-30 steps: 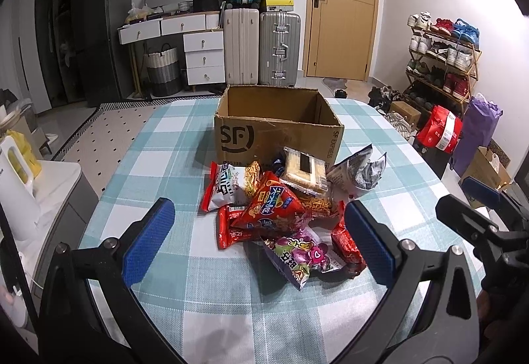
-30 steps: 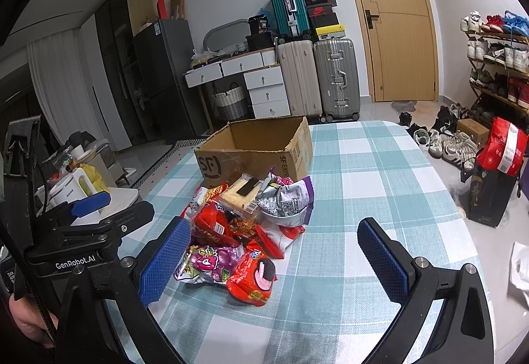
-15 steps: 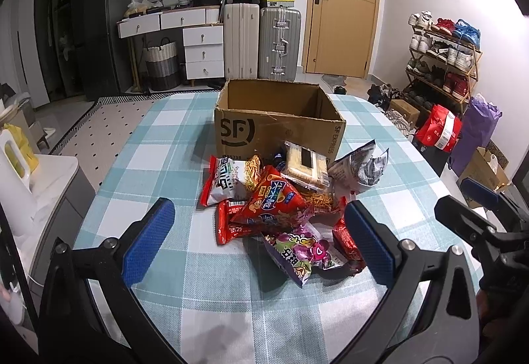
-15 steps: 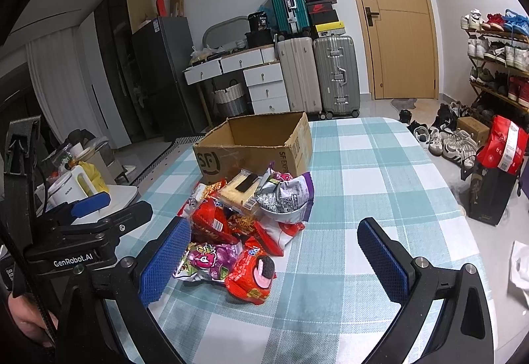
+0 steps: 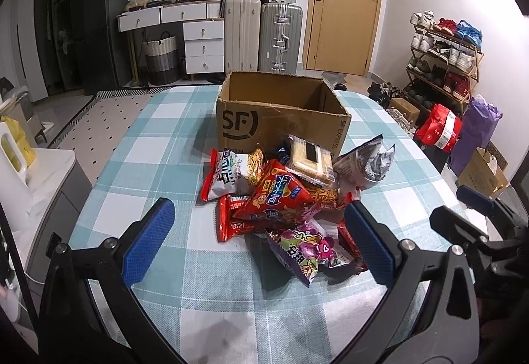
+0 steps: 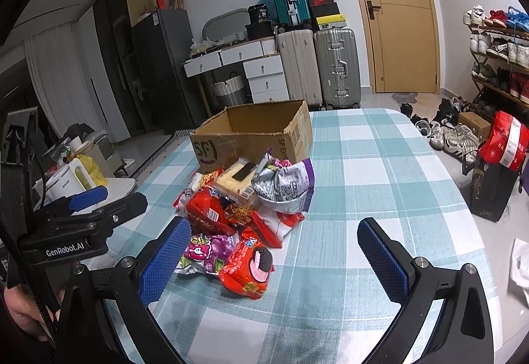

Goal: Organize snacks
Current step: 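Lower the right gripper onto the red cookie pack and close it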

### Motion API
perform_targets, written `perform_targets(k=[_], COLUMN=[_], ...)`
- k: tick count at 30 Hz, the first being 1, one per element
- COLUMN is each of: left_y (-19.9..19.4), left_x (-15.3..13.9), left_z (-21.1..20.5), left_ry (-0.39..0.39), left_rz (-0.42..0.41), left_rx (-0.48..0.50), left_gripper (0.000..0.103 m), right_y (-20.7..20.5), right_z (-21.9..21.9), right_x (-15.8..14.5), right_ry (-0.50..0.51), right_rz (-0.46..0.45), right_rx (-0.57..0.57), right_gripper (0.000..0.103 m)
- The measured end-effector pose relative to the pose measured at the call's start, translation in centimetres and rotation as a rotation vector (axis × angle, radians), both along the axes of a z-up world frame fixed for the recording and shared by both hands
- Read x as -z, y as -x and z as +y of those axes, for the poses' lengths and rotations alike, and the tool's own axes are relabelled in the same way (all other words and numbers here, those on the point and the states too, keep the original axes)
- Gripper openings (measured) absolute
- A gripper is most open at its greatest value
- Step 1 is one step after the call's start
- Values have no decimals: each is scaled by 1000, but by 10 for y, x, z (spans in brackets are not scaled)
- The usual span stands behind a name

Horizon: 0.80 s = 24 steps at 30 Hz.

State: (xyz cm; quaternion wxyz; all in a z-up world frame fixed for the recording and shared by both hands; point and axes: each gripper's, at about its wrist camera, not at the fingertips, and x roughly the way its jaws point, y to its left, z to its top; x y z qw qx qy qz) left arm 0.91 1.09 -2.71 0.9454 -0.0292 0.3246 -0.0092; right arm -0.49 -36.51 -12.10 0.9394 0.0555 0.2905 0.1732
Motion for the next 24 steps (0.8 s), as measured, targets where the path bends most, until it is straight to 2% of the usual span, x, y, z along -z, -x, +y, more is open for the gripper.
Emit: perform_targets(k=[10, 24], left_y=[-6, -12], left_x=[14, 37], left_z=[7, 18], left_ry=[6, 28], left_rz=[24, 76], left_rx=[-8, -4], left_gripper=[102, 102], right_y=[-16, -64], right_z=[6, 23], right_x=[27, 75], right_ry=[-18, -68], right_rz=[73, 209], right_rx=[-32, -77], right_gripper=[103, 103])
